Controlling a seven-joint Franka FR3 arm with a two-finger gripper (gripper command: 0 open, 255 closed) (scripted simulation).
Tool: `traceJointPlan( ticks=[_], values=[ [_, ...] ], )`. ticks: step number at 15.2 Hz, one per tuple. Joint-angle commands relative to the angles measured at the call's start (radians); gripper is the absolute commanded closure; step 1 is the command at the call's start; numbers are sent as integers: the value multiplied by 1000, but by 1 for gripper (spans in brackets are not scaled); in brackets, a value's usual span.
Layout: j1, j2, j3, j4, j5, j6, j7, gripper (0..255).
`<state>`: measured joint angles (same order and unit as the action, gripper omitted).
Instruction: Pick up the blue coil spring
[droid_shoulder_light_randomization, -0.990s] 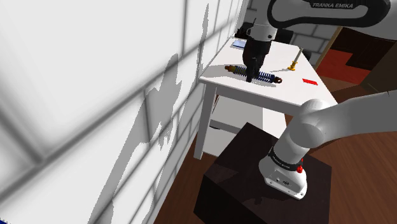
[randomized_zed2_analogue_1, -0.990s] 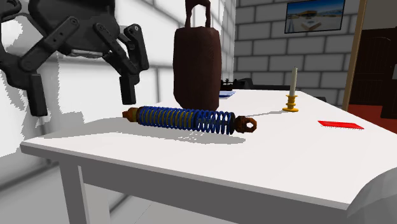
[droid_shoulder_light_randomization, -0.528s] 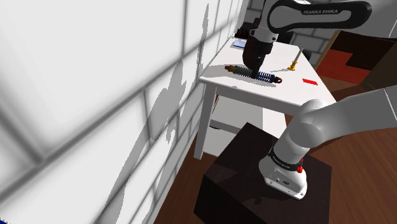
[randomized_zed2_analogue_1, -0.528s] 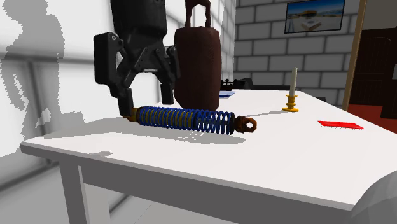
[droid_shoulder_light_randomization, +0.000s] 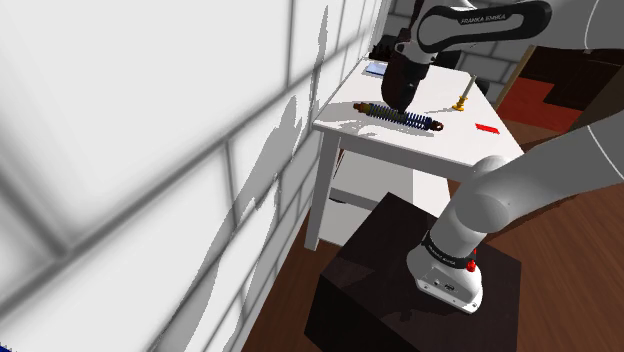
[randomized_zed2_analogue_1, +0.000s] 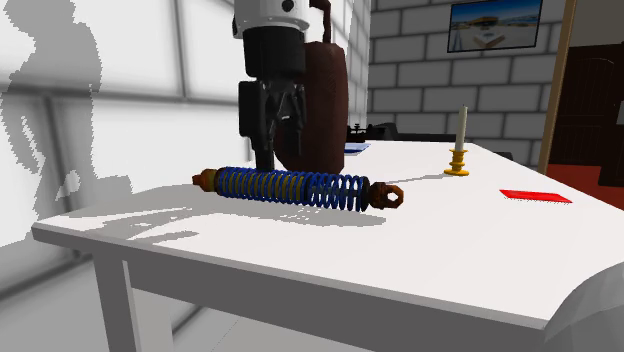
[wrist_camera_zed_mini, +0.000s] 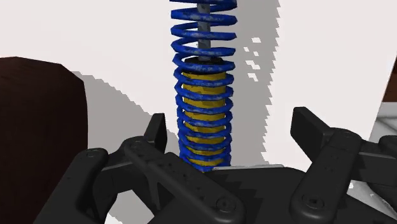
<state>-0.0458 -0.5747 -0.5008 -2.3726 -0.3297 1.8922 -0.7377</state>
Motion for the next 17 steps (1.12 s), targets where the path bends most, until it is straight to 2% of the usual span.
traceJointPlan(
  ticks=[1,8,10,11,17],
  values=[
    [8,29,-36,17,-7,35,-56,0],
    [5,52,-63,-66,-23,142,-50,0],
    [5,52,-63,-67,-23,142,-50,0],
    [5,52,-62,-68,-22,142,-48,255],
    [5,51,-62,-70,-23,143,-48,255]
  ],
)
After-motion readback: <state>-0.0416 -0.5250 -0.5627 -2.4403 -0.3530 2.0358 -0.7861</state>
